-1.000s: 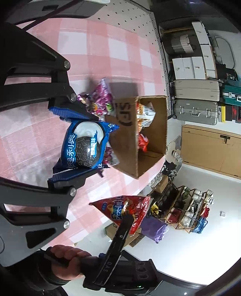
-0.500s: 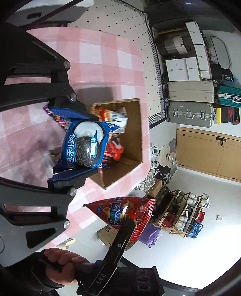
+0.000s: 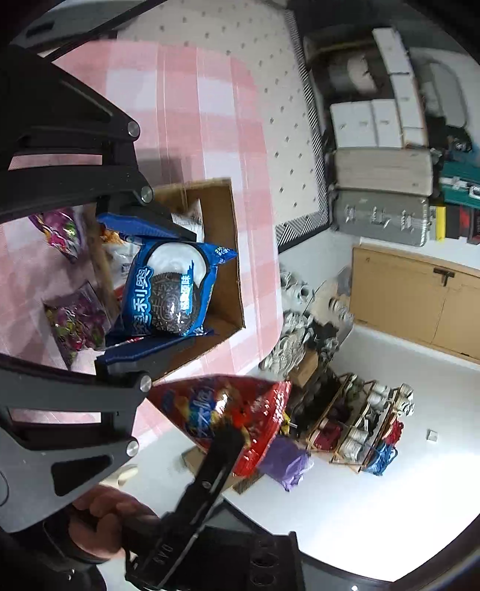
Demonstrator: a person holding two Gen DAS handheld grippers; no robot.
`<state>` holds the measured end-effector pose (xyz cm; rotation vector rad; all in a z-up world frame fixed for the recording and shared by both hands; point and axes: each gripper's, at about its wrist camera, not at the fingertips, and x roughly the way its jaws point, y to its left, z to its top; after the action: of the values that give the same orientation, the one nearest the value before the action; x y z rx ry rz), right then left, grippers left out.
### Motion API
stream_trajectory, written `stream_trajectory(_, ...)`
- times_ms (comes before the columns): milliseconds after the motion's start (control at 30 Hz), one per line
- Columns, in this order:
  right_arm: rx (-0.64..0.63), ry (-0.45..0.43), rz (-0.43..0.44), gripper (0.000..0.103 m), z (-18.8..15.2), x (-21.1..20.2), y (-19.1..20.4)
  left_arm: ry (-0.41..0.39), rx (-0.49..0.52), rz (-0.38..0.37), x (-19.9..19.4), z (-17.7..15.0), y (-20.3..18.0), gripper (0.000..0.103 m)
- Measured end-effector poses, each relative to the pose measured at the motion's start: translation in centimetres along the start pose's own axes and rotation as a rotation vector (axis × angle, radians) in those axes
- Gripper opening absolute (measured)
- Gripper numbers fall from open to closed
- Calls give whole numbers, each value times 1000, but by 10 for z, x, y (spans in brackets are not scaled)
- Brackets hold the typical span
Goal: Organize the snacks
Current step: 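Lift both held packets and carry them over the cardboard box, then open both grippers to drop the Oreo pack and crisp bag into the box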
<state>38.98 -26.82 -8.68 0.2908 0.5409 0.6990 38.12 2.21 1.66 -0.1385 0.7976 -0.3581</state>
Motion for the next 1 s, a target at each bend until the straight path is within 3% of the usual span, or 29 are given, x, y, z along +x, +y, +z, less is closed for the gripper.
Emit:
stream_trajectory(467, 12, 95, -70, 26, -18, 75, -44, 99, -69, -34, 94, -7, 29, 45)
stream_trajectory(500, 12, 97, -70, 27, -20, 77, -46, 102, -75, -35, 98, -7, 30, 47)
stream_trajectory(567, 7, 92, -91, 28, -22, 81, -50, 128, -95, -30, 108, -7, 33, 81)
stream_trajectory(600, 1, 90, -107, 30, -22, 83, -51, 132, -100, -25, 112, -7, 36, 83)
stream_trajectory(633, 0, 87, -112, 45, -23, 83, -52, 121, -100, -17, 111, -7, 36, 83)
stream_trajectory(667, 6, 75, -117, 68, -24, 82, -54, 108, -97, -7, 110, -8, 37, 83)
stream_trajectory(700, 10, 59, -124, 79, -24, 79, -54, 101, -94, -3, 108, -8, 37, 83)
stream_trajectory(1000, 13, -21, -99, 85, -27, 43, -46, 55, -86, 32, 74, -18, 33, 83)
